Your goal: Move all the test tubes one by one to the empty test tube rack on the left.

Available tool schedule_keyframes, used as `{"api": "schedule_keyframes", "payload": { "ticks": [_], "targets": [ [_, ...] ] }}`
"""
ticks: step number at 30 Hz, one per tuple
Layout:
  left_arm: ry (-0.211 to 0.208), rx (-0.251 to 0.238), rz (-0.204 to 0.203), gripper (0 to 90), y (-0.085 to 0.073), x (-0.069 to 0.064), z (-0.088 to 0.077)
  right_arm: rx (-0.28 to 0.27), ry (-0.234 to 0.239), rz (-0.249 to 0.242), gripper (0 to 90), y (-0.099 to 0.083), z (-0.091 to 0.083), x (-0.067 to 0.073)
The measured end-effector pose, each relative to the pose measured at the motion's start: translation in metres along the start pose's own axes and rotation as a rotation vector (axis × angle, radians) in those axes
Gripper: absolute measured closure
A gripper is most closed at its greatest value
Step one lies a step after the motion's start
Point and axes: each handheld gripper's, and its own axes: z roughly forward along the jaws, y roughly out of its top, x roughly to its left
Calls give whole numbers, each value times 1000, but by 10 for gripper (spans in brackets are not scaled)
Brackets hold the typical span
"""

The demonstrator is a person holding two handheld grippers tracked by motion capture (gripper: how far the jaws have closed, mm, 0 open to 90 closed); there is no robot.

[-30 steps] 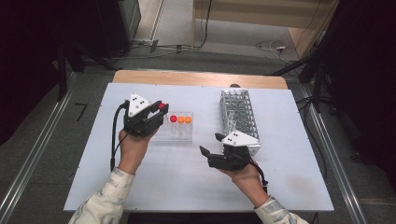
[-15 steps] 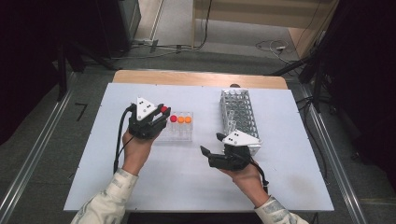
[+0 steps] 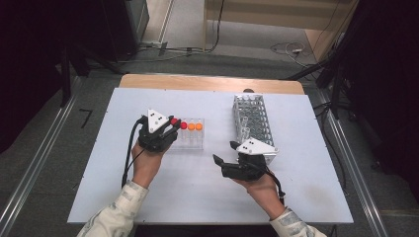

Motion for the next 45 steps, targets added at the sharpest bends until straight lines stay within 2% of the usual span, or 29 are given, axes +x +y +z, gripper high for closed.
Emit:
{"api": "schedule_keyframes", "payload": {
  "ticks": [4,14,19,23,25,28,37,40,45],
  "targets": [
    [-13,3,-7,634,0,1,0,2,-1,-1,258,0,1,0],
    [-33,-3,-30,602,1,2,-3,-1,-2,1,258,0,0,-1],
    [-57,-10,-56,468,3,3,-6,-5,-11,9,258,0,-3,-3],
    [-43,-8,-65,331,4,2,-8,-10,-28,21,259,-1,-6,-9],
    [-33,-5,-69,277,4,3,-8,-12,-39,26,259,-2,-8,-13],
    [-38,3,-83,238,4,5,-8,-12,-57,36,259,-3,-11,-20],
    [-31,-6,-85,235,4,6,-9,-23,-133,68,268,-9,-19,-41],
    [-23,-9,-86,218,4,5,-9,-26,-162,78,281,-11,-17,-48],
    [-18,-10,-90,175,5,5,-10,-7,-219,88,298,-15,-4,-58]
  ]
}}
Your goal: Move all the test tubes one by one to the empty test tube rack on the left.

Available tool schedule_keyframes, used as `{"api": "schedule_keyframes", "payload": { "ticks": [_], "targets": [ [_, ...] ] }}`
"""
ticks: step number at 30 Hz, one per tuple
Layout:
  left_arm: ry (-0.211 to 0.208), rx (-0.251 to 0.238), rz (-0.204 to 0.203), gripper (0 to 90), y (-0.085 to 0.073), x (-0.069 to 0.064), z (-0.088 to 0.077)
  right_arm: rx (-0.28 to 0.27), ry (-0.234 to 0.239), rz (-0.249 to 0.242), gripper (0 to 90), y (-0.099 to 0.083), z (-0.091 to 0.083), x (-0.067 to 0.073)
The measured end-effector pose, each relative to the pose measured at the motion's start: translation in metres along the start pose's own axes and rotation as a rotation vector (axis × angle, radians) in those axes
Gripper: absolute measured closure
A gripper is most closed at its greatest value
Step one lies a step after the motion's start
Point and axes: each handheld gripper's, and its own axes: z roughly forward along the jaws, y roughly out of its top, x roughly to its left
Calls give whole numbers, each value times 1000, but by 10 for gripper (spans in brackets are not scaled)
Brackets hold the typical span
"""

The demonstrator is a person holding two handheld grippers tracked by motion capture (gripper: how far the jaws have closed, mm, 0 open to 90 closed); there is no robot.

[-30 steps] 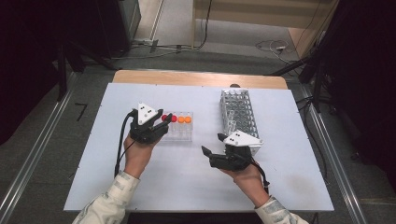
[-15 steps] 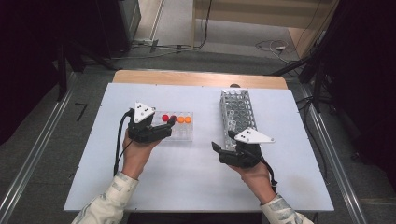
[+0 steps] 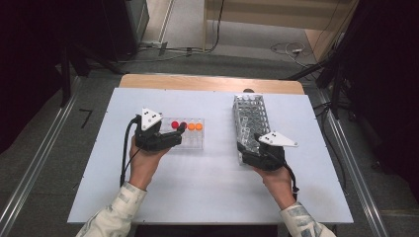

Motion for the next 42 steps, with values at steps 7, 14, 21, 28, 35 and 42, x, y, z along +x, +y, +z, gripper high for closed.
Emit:
{"api": "schedule_keyframes", "payload": {
  "ticks": [7,14,21,28,35,42],
  "targets": [
    [0,1,0,174,0,0,0,-14,-66,15,486,-2,16,-6],
    [-3,4,3,176,0,0,0,-14,-108,12,589,-4,26,-4],
    [-6,7,6,177,-1,-1,0,-24,-114,4,684,-6,29,-3],
    [-8,5,7,177,-1,-2,0,-29,-111,17,727,-6,28,-4],
    [-5,-6,3,174,0,-2,-1,-70,-107,27,732,1,19,-5],
    [-9,-10,1,172,1,-2,-3,-127,-104,26,732,17,3,-5]
  ]
}}
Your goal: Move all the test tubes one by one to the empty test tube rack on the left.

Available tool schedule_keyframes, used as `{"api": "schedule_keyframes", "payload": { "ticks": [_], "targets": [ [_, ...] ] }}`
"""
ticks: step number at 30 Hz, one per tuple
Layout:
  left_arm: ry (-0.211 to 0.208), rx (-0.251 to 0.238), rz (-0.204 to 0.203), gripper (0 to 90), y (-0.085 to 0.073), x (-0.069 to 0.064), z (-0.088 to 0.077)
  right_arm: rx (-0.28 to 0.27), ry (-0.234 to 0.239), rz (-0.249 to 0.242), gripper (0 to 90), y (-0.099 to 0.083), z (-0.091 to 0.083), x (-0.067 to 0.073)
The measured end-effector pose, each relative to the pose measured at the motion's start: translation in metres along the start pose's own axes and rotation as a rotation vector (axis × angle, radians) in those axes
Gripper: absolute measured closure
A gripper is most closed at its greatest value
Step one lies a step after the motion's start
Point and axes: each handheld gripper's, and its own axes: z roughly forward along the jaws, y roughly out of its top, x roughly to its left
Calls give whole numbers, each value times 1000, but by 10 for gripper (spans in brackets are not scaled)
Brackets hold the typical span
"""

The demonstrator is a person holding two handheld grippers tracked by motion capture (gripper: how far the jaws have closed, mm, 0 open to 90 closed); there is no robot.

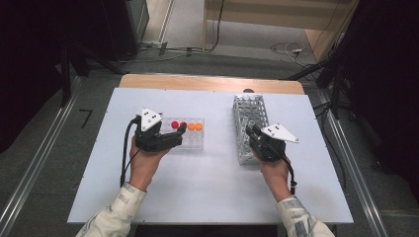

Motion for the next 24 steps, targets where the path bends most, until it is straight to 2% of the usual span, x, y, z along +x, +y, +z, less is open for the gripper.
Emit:
{"api": "schedule_keyframes", "payload": {
  "ticks": [6,10,20,24],
  "targets": [
    [-3,-2,3,173,0,-1,-1,-50,8,18,734,13,-14,-4],
    [-10,-4,5,175,1,-3,-2,-56,29,18,734,16,-20,-1],
    [-19,-8,10,177,2,-5,-4,-39,112,-22,734,15,-22,24],
    [-38,-9,12,182,3,-9,-5,-18,149,-44,734,11,-18,37]
  ]
}}
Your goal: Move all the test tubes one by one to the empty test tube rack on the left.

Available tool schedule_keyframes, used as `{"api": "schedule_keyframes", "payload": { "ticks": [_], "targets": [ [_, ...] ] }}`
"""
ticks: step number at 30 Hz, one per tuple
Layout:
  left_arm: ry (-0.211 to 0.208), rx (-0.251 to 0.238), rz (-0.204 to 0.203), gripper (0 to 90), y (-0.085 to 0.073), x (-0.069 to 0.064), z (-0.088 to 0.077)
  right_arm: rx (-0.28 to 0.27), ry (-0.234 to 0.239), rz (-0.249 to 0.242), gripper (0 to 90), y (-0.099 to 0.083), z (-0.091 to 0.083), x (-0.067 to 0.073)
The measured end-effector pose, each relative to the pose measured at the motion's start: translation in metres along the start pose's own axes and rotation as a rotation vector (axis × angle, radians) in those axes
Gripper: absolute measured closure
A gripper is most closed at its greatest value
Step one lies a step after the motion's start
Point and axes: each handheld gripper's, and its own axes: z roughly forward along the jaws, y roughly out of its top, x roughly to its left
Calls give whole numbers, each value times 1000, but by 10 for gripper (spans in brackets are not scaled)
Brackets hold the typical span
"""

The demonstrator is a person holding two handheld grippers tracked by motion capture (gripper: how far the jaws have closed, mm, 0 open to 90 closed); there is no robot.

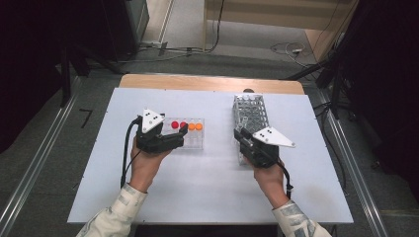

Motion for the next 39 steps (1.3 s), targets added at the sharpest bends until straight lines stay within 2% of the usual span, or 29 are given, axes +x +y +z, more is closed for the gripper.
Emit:
{"api": "schedule_keyframes", "payload": {
  "ticks": [3,6,12,14,16,19,26,34,39],
  "targets": [
    [-22,4,6,183,0,-7,0,21,26,-21,734,-5,5,11],
    [-72,10,23,183,0,-20,1,43,59,-31,734,-10,11,21],
    [-164,27,99,220,-2,-50,2,75,120,-49,733,-20,21,42],
    [-185,38,118,255,-4,-57,3,76,135,-63,733,-21,22,48],
    [-218,46,134,339,-6,-61,5,73,149,-65,733,-21,21,53],
    [-258,57,149,492,-9,-63,6,65,159,-71,733,-21,19,57],
    [-282,70,149,655,-11,-65,7,61,168,-72,732,-20,18,59],
    [-310,89,133,737,-12,-65,9,51,166,-75,732,-20,17,60],
    [-311,92,126,754,-12,-64,9,50,165,-76,732,-20,17,60]
  ]
}}
